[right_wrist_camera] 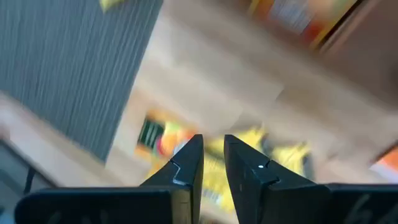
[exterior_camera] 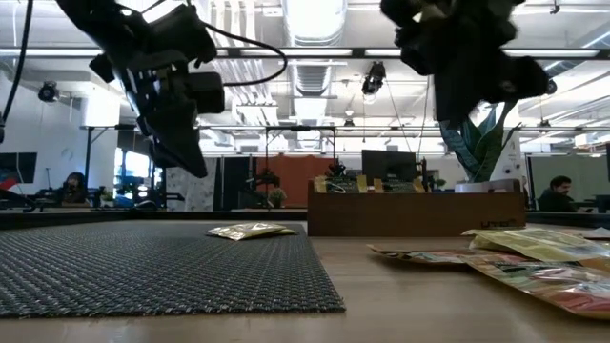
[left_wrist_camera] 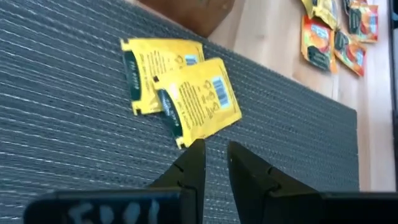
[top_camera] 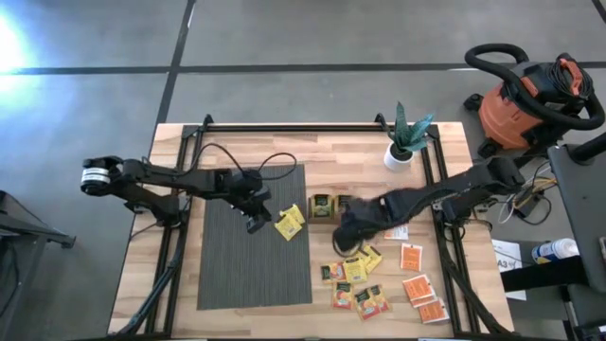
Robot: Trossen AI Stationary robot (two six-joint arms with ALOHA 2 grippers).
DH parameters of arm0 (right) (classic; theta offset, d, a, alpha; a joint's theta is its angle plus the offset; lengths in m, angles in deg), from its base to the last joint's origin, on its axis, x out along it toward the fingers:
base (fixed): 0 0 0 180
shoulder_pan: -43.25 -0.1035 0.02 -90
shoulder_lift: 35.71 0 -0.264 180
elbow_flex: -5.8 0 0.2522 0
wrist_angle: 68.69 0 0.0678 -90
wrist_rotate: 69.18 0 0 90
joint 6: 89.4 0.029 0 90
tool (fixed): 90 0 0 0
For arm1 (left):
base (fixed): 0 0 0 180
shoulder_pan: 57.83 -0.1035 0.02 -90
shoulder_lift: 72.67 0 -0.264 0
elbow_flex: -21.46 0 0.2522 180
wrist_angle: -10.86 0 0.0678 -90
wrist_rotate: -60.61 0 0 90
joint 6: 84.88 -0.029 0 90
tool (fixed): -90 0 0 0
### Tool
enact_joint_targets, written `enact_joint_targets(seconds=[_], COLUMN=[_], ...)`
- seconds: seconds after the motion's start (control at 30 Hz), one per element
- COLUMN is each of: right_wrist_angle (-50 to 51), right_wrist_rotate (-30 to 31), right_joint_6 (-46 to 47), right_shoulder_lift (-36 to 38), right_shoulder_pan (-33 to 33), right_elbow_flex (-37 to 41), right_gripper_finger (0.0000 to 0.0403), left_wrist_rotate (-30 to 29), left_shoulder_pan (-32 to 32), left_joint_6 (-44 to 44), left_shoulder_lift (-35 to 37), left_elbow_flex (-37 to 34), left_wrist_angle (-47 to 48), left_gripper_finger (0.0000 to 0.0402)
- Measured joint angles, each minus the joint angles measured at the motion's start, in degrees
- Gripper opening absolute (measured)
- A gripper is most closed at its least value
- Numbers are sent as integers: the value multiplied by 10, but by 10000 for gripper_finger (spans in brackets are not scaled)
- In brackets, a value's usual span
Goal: Pick & Place Tea
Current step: Put the orange tea bag into the left section of the wooden organizer
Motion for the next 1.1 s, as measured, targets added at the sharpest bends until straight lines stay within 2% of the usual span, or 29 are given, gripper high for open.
enact_joint_targets(seconds=[0.23, 0.4, 0.63, 0.8, 0.97, 1.1], right_wrist_angle=[-42, -43, -102, -101, -101, -112], right_wrist_rotate=[-24, -28, -36, -28, -24, -22], right_joint_6=[102, 219, 394, 460, 460, 452], right_shoulder_lift=[-43, -69, -94, -112, -138, -155], right_shoulder_pan=[-85, -159, -266, -309, -323, -322], right_elbow_flex=[5, -18, -21, -18, -10, -5], right_gripper_finger=[81, 127, 183, 198, 199, 199], left_wrist_rotate=[28, 36, 96, 106, 103, 73], left_shoulder_pan=[1, 2, 3, 13, 41, 76], left_joint_6=[-17, -28, -35, 23, 115, 177], left_shoulder_lift=[0, 0, 0, 0, 0, 0], left_elbow_flex=[-13, -14, -15, -15, -15, -15], left_wrist_angle=[-25, -28, -48, -91, -154, -190], left_gripper_finger=[62, 62, 62, 62, 62, 62])
